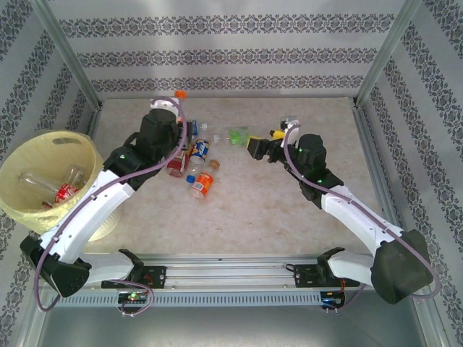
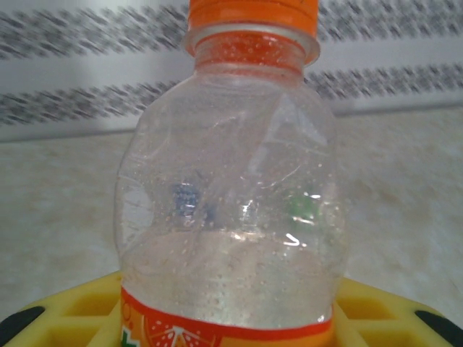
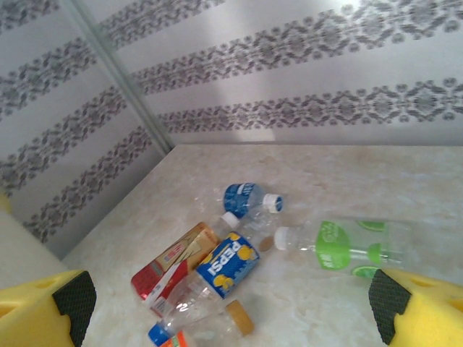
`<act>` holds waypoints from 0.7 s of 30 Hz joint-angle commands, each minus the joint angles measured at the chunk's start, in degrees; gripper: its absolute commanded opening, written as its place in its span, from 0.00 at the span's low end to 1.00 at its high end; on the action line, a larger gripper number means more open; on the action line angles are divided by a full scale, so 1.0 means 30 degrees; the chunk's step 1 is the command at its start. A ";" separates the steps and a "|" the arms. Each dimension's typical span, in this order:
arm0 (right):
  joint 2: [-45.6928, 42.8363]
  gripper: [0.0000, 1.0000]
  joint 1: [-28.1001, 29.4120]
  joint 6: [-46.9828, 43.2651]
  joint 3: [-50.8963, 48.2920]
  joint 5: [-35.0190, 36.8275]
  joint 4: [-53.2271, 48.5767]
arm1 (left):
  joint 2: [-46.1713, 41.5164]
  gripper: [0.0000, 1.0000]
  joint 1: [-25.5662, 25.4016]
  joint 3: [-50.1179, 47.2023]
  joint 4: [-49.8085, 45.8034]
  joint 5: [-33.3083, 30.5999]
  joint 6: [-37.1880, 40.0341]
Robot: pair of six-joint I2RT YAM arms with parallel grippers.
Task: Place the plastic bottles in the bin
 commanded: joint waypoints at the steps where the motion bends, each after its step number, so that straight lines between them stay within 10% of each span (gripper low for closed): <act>1: 0.0045 0.98 0.0570 -0.1960 0.0633 0.0160 0.0844 | -0.0940 0.43 0.0673 0.1135 -0.1275 -0.2939 0.1036; 21: 0.1083 0.98 0.1123 -0.2250 0.1796 0.0956 -0.0291 | -0.3962 0.48 1.1846 0.1191 -0.6331 -0.4816 -0.2497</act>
